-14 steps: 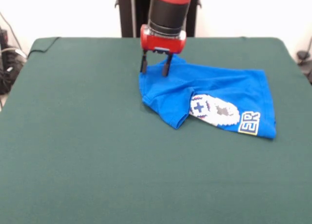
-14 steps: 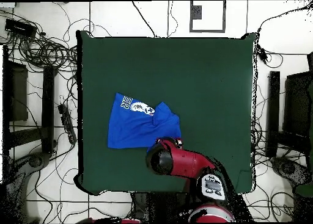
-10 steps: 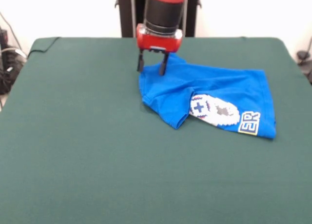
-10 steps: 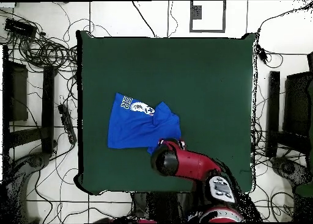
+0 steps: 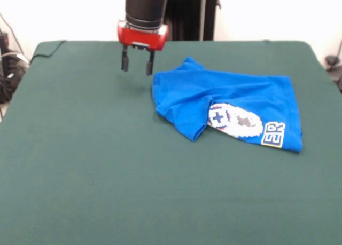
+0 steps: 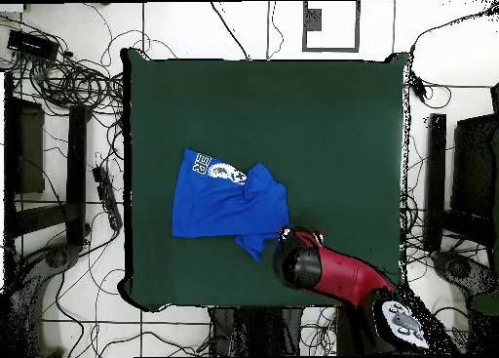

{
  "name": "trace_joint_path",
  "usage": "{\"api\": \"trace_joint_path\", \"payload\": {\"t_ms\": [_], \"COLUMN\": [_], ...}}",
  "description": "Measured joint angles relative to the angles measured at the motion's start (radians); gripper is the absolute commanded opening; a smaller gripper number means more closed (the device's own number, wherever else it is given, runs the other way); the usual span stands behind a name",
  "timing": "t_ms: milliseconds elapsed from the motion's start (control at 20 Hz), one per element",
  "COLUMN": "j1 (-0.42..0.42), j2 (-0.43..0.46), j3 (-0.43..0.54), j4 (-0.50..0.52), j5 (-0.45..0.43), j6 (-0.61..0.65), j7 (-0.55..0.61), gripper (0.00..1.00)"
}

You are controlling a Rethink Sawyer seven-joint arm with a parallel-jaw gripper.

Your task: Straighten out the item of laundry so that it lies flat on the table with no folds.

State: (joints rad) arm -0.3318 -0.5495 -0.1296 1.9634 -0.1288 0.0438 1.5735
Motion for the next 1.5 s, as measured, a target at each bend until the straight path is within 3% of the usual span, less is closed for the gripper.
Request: {"api": "trace_joint_path", "payload": {"t_ms": [400,900,1100,1250,1500], "j1": [-0.059,-0.136,-0.085,0.016,0.103], "j2": [0.040,0.070,0.031,-0.033,-0.095], "j3": [0.035,0.154,0.143,0.101,0.071], "j4": [0.000,0.027,0.035,0.036,0.036], "j5": [-0.045,-0.061,-0.061,-0.062,-0.058], "j6": [-0.011,-0.025,-0.025,-0.017,0.007], "j7": [0.000,0.000,0.000,0.000,0.000], "gripper": [1.00,1.00,1.00,1.00,1.00]}}
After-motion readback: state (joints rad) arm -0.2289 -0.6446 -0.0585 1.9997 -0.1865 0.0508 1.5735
